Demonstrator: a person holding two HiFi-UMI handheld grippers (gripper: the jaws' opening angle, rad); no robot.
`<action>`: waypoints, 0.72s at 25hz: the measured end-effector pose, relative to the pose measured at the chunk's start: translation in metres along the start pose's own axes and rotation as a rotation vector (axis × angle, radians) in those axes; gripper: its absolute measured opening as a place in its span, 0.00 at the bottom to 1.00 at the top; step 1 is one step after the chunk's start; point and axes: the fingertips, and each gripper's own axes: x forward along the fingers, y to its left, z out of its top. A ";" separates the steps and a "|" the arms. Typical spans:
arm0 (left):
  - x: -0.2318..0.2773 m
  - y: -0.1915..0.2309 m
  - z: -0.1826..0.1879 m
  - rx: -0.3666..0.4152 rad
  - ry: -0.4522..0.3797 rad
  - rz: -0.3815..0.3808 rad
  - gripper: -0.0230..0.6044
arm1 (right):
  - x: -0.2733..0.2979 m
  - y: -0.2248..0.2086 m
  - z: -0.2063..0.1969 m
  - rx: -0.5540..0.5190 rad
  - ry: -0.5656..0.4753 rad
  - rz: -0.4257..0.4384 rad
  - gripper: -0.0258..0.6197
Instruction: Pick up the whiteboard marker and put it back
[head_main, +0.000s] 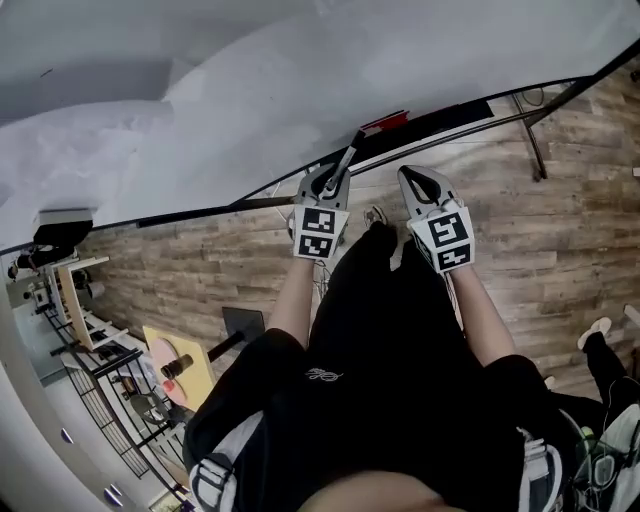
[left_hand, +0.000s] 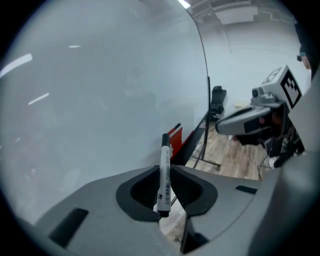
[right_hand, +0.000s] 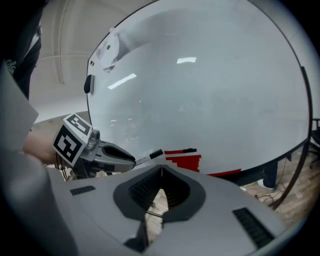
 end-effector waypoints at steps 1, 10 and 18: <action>-0.005 0.001 0.005 -0.040 -0.033 0.001 0.15 | 0.000 0.002 0.000 0.010 -0.005 0.008 0.04; -0.066 -0.004 0.037 -0.125 -0.271 0.082 0.14 | 0.000 0.032 0.007 0.028 -0.047 0.112 0.04; -0.157 -0.022 0.016 -0.207 -0.456 0.157 0.14 | -0.032 0.119 0.016 -0.002 -0.113 0.252 0.05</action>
